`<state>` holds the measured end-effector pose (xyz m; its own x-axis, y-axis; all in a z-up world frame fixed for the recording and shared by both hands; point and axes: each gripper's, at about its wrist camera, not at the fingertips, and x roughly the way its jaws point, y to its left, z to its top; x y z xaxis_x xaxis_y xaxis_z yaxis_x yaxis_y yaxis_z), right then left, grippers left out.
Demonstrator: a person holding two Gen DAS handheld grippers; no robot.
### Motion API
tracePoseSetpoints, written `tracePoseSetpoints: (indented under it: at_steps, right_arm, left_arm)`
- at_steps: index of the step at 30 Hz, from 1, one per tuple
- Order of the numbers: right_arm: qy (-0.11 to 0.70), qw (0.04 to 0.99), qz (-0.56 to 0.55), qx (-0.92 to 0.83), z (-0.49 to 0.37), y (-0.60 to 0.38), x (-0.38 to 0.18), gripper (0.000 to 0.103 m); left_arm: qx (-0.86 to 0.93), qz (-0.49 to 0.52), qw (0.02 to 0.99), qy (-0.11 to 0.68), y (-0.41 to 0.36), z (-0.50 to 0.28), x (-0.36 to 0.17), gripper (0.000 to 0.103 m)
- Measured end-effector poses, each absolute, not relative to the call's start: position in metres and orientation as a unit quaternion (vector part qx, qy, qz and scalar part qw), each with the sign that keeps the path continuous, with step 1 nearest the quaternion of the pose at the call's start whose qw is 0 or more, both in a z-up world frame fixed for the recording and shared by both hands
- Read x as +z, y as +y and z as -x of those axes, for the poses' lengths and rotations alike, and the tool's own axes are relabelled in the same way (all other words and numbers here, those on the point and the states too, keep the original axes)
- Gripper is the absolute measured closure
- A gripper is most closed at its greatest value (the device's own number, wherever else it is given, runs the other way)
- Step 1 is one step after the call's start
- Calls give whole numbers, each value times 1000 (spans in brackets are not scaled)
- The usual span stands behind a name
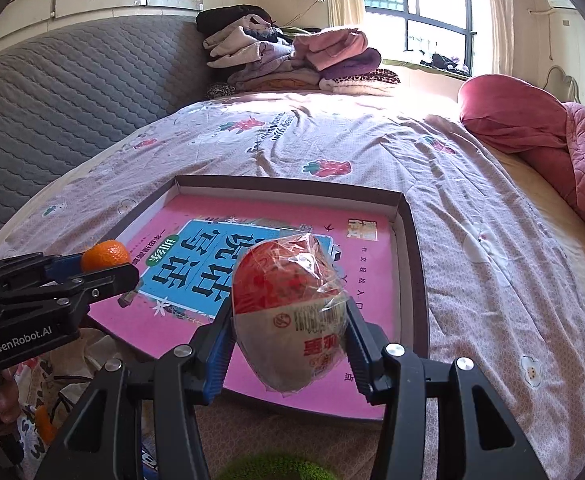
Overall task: Organize objects
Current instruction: 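Lift and carry the orange with left gripper while right gripper carries the egg toy to the tray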
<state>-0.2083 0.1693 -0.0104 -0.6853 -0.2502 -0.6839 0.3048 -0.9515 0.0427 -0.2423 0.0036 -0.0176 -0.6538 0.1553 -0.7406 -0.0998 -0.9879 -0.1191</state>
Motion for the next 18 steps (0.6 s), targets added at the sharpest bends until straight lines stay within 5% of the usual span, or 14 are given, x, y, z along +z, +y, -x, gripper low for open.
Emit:
tracePoseSetpoints:
  at_steps: [18]
  right_arm:
    - [41, 148, -394, -906, 215, 163, -31, 52]
  left_arm:
    - [887, 453, 83, -28, 17, 259, -44, 61]
